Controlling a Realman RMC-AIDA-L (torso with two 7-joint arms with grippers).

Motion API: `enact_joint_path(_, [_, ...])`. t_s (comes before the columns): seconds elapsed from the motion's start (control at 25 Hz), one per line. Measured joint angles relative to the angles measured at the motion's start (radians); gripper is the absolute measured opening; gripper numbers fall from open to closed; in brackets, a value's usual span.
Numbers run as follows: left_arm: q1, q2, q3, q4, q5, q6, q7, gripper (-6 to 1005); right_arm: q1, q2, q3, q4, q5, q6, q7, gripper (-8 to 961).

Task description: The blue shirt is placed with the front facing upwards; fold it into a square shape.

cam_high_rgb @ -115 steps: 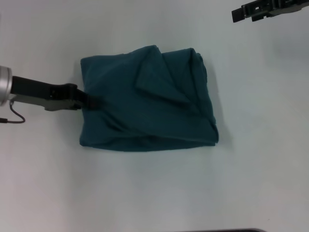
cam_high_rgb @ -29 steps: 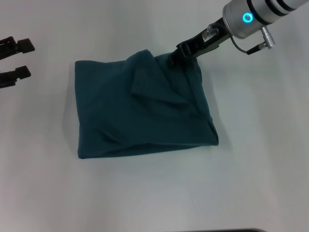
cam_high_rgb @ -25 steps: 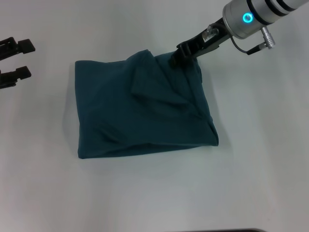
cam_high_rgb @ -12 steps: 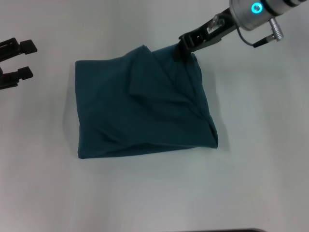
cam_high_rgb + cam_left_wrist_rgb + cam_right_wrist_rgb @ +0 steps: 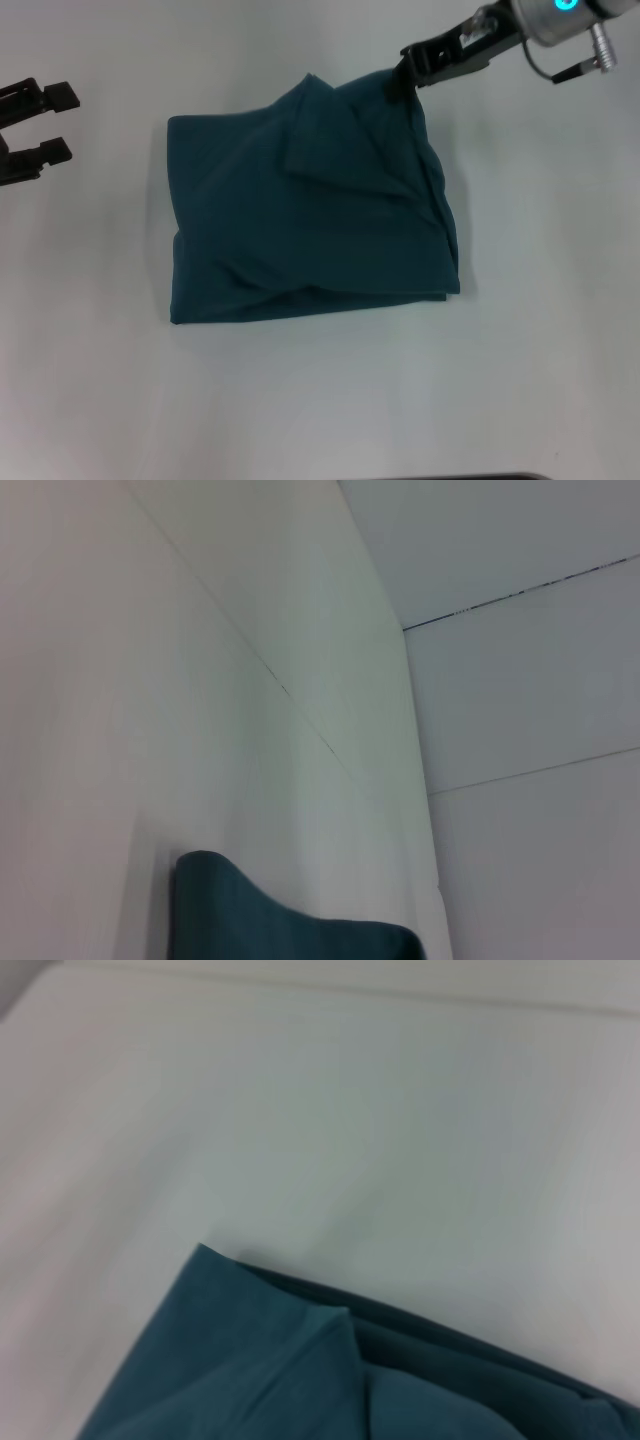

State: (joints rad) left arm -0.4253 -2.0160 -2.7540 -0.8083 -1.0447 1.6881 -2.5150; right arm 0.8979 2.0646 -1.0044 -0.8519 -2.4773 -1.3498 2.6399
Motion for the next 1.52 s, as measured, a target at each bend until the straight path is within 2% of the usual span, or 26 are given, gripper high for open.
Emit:
enact_joint_path(0.24, [0.002, -0.001, 0.001, 0.0, 0.001, 0.0, 0.0, 885, 0.021, 0.001, -0.028, 0.093, -0.007, 0.083, -0.004, 77])
enact_joint_path(0.52, [0.004, -0.001, -0.001, 0.0, 0.0, 0.0, -0.001, 886, 0.016, -0.017, -0.02, 0.103, -0.079, 0.108, 0.05, 98])
enact_joint_path(0.84, [0.0, -0.001, -0.001, 0.0, 0.0, 0.0, 0.0, 886, 0.013, -0.019, -0.018, 0.104, -0.132, 0.159, 0.084, 121])
enact_joint_path(1.0, [0.004, -0.003, -0.002, 0.0, 0.0, 0.001, 0.001, 886, 0.004, -0.02, 0.012, 0.06, -0.064, 0.098, 0.051, 143])
enact_joint_path(1.16, [0.008, 0.001, -0.008, 0.0, 0.0, 0.003, 0.001, 885, -0.005, -0.041, 0.066, 0.038, 0.086, -0.055, -0.043, 168])
enact_joint_path(1.2, [0.009, 0.004, -0.01, 0.0, 0.0, 0.003, 0.0, 885, -0.005, -0.05, 0.079, 0.041, 0.143, -0.133, -0.073, 174])
enact_joint_path(1.28, [0.009, 0.009, -0.013, 0.0, 0.0, 0.001, -0.003, 885, -0.005, -0.051, 0.079, 0.044, 0.153, -0.158, -0.078, 187])
enact_joint_path(1.4, [0.01, 0.019, -0.028, 0.0, 0.0, -0.002, -0.014, 885, 0.002, -0.046, 0.054, 0.06, 0.155, -0.219, -0.082, 205])
enact_joint_path(1.52, [0.01, 0.024, -0.039, -0.004, 0.0, 0.002, -0.017, 886, 0.015, -0.031, -0.023, 0.078, 0.15, -0.229, -0.094, 224])
